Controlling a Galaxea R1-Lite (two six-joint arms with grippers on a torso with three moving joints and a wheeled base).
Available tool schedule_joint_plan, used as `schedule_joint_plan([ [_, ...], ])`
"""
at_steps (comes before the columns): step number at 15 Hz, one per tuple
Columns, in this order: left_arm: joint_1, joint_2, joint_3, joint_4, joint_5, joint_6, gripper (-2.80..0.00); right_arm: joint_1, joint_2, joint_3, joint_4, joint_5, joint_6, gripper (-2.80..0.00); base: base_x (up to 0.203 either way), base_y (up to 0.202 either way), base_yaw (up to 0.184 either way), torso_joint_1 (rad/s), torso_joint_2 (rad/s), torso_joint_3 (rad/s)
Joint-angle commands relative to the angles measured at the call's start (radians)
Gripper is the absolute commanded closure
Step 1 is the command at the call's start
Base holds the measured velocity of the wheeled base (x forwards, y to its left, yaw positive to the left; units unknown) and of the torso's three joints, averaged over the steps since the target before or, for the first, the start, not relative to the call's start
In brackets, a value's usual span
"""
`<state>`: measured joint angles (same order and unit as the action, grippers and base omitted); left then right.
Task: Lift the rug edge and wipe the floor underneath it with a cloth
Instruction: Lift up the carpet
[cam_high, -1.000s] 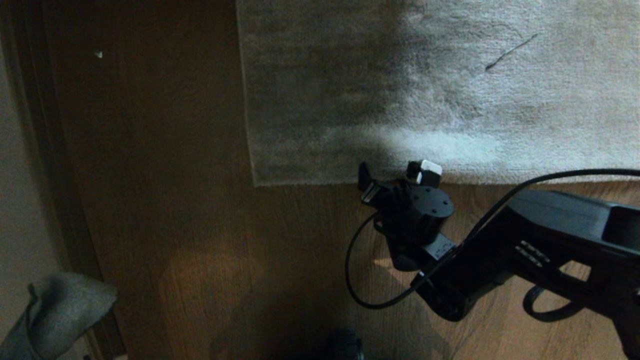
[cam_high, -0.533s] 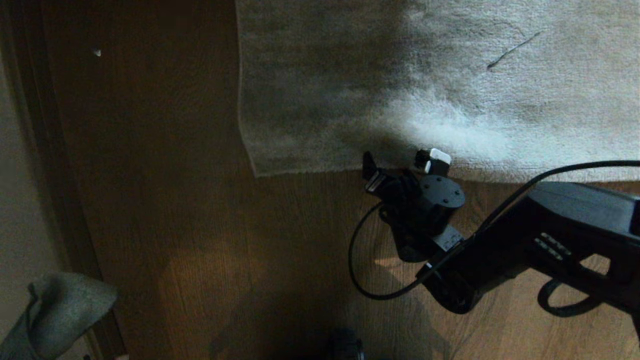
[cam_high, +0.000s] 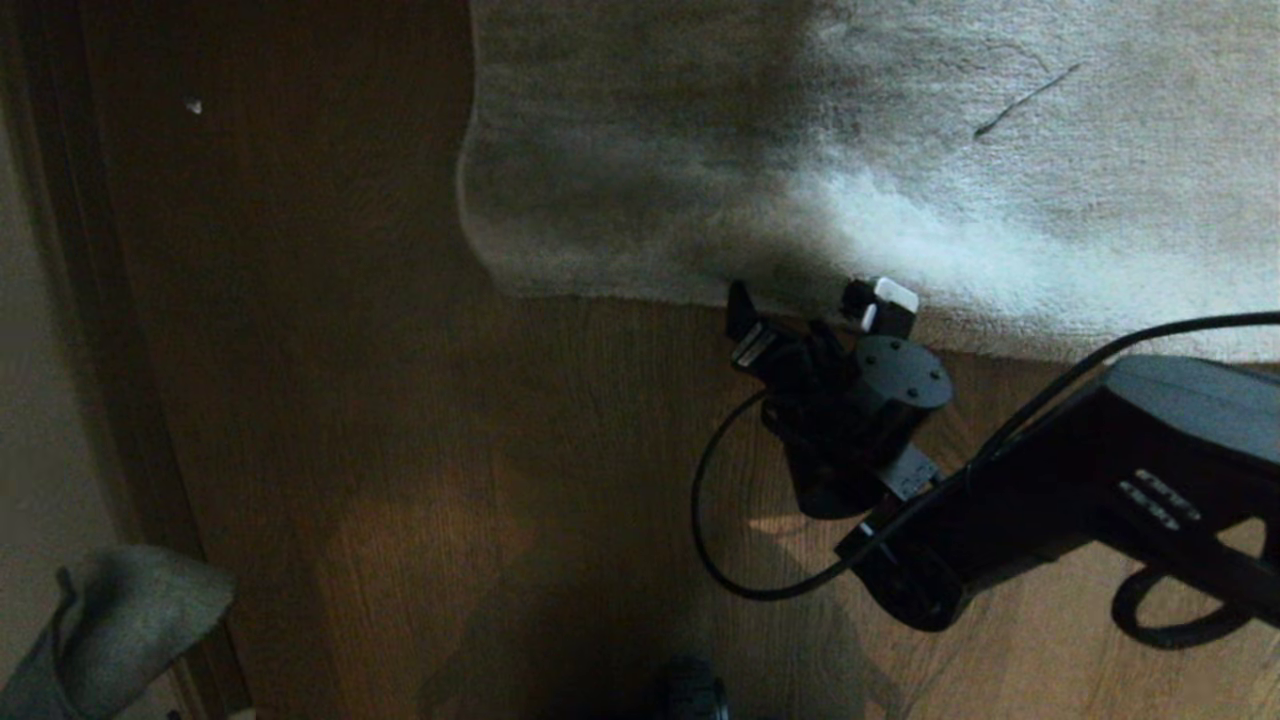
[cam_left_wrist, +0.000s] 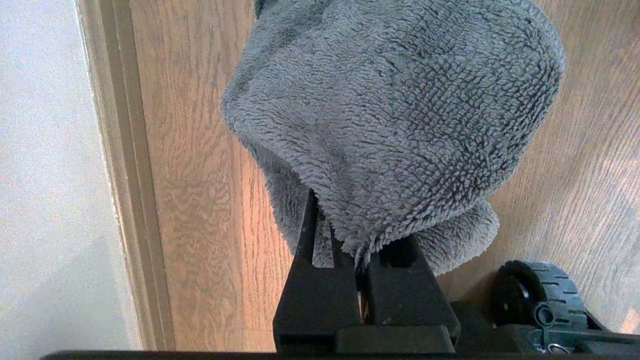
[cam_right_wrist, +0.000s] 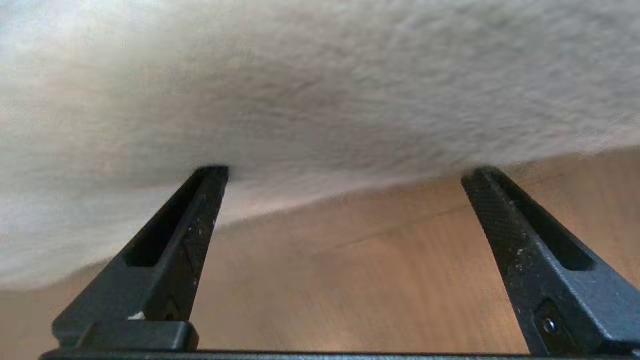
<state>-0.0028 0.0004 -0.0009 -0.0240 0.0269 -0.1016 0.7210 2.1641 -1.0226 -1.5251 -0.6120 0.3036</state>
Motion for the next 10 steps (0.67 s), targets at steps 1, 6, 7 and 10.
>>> schedule_joint_plan([
  [1, 0.001, 0.0, -0.001, -0.001, 0.001, -0.001, 0.0, 0.029, -0.021, -0.001, -0.045, 0.002, 0.004, -2.8, 0.0, 0.0, 0.0, 0.0, 0.0, 0.0],
  [6, 0.0, 0.0, 0.001, -0.001, 0.001, -0.001, 0.0, 0.051, -0.026, -0.045, -0.045, 0.008, 0.006, -2.8, 0.0, 0.0, 0.0, 0.0, 0.0, 0.0],
  [7, 0.0, 0.0, -0.001, -0.001, 0.001, -0.001, 0.0, 0.058, -0.026, -0.043, -0.045, 0.017, 0.005, -2.8, 0.0, 0.0, 0.0, 0.0, 0.0, 0.0],
  [10, 0.001, 0.0, -0.001, -0.001, 0.001, -0.001, 0.0, 0.079, -0.02, -0.039, -0.045, 0.017, 0.003, -2.8, 0.0, 0.0, 0.0, 0.0, 0.0, 0.0],
])
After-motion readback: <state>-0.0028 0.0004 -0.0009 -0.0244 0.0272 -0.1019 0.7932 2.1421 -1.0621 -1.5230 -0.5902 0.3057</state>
